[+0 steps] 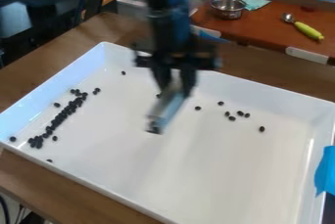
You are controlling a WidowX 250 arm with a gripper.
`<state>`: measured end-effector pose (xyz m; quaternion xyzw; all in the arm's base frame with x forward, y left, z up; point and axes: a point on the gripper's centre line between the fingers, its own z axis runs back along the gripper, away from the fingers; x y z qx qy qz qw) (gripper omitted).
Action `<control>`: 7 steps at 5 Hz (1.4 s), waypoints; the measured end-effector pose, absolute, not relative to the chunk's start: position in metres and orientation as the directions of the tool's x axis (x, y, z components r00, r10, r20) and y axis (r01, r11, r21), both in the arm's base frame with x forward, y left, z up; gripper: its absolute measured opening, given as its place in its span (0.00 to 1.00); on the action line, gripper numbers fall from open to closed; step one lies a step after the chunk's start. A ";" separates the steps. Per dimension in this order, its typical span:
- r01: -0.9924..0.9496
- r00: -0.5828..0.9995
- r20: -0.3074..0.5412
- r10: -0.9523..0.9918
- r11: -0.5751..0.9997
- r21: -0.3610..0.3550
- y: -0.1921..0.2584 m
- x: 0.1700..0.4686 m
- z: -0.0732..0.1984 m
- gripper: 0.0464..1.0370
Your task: Sweep into pile
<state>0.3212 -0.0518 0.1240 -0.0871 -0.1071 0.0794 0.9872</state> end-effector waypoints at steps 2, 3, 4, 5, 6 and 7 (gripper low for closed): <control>-0.105 0.973 0.192 0.131 0.985 -0.140 -0.126 0.339 0.104 0.32; -0.113 0.971 0.198 0.137 0.985 -0.130 -0.137 0.346 0.095 0.32; -0.119 0.970 0.199 0.143 0.985 -0.127 -0.144 0.354 0.090 0.32; -0.119 0.971 0.193 0.142 0.985 -0.122 -0.145 0.357 0.083 0.32; -0.118 0.972 0.188 0.137 0.987 -0.109 -0.145 0.362 0.073 0.32; -0.125 0.968 0.205 0.146 0.986 -0.112 -0.144 0.369 0.071 0.32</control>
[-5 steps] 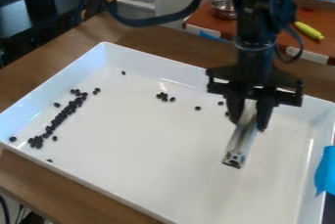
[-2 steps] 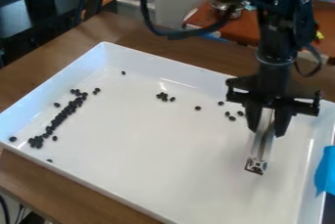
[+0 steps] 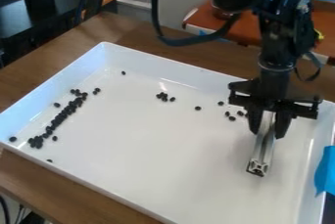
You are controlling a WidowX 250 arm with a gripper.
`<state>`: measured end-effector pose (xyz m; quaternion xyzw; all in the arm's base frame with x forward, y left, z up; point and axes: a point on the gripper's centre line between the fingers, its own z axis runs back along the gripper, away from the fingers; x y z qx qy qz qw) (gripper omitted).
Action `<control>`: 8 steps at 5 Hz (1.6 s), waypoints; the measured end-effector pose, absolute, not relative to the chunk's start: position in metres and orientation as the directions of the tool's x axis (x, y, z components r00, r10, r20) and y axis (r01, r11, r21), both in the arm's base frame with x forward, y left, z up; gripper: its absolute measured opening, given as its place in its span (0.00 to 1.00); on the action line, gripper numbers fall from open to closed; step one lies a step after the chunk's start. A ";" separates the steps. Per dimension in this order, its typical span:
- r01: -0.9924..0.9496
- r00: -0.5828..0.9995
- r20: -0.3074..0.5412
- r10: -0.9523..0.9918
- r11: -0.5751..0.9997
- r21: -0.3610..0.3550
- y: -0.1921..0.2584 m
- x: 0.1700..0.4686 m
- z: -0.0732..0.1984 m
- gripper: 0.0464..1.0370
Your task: Sweep into pile
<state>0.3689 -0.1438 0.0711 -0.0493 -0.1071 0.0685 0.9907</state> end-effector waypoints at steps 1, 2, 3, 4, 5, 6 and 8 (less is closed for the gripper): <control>-0.146 0.960 0.225 0.168 0.983 -0.111 -0.135 0.379 0.070 0.32; -0.186 0.952 0.224 0.207 0.976 -0.112 -0.117 0.387 0.066 0.32; -0.196 0.950 0.223 0.218 0.974 -0.117 -0.101 0.391 0.066 0.32; -0.219 0.950 0.199 0.242 0.967 -0.134 -0.079 0.389 0.065 0.32; -0.289 0.942 0.131 0.309 0.945 -0.153 -0.035 0.385 0.064 0.32; -0.345 0.926 0.102 0.363 0.925 -0.162 0.003 0.382 0.064 0.32; -0.442 0.886 0.065 0.459 0.879 -0.178 0.068 0.369 0.064 0.32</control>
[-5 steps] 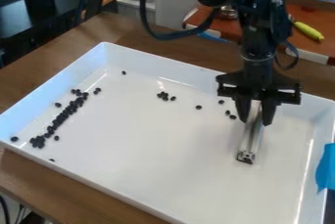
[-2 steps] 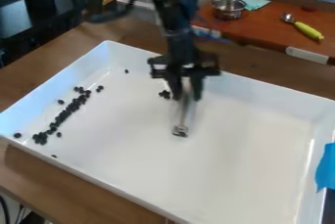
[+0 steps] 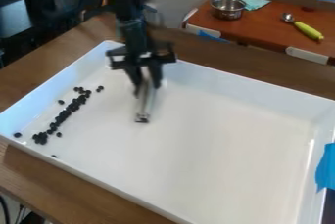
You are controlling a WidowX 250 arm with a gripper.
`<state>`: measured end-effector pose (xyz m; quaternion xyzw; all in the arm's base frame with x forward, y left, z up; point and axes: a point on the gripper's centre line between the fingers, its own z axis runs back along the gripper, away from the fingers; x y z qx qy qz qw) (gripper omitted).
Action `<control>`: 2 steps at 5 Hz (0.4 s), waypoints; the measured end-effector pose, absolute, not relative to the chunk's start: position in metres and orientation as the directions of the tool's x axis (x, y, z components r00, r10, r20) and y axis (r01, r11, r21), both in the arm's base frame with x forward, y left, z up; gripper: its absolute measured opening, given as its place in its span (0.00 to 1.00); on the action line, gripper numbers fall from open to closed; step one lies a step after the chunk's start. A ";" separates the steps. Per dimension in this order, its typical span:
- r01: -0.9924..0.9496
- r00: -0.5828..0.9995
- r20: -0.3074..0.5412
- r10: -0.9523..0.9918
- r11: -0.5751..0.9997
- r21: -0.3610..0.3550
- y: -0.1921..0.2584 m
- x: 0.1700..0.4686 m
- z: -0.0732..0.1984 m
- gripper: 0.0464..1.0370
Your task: Sweep into pile
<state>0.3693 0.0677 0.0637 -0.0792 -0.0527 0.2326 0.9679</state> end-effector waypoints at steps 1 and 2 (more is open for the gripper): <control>-0.520 0.845 0.034 0.534 0.834 -0.182 0.095 0.358 0.064 0.32; -0.681 0.728 -0.018 0.685 0.720 -0.135 0.115 0.339 0.065 0.32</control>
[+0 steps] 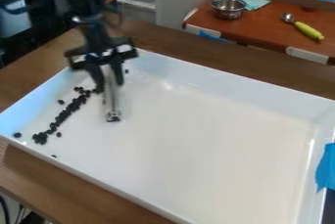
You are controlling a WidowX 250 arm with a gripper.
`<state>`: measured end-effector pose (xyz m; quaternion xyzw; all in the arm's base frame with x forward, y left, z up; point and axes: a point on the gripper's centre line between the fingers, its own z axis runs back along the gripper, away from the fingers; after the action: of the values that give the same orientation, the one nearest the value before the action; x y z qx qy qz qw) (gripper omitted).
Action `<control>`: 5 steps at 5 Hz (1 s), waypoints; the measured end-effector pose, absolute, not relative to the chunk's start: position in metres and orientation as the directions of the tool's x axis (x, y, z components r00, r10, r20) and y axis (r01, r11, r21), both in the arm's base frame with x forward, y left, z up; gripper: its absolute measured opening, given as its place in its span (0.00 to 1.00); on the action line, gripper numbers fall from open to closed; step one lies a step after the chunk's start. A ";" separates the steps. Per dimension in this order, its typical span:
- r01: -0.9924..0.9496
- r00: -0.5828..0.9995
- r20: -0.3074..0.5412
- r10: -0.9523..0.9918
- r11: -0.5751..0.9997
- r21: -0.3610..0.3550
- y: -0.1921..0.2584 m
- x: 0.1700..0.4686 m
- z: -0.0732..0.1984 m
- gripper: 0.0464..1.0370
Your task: Sweep into pile
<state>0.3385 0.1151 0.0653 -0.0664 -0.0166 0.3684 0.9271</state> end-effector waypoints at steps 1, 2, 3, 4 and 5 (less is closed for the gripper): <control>-0.817 0.576 -0.096 0.812 0.571 -0.074 0.125 0.315 0.066 0.32; -0.839 0.543 -0.115 0.832 0.543 -0.037 0.124 0.291 0.066 0.32; -0.836 0.546 -0.119 0.829 0.549 -0.017 0.123 0.273 0.067 0.32; -0.837 0.546 -0.102 0.832 0.548 -0.010 0.120 0.261 0.070 0.32; -0.832 0.553 -0.038 0.832 0.549 -0.079 0.109 0.271 0.084 0.32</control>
<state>0.2710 0.1090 0.0839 -0.0437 -0.0021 0.4727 0.8802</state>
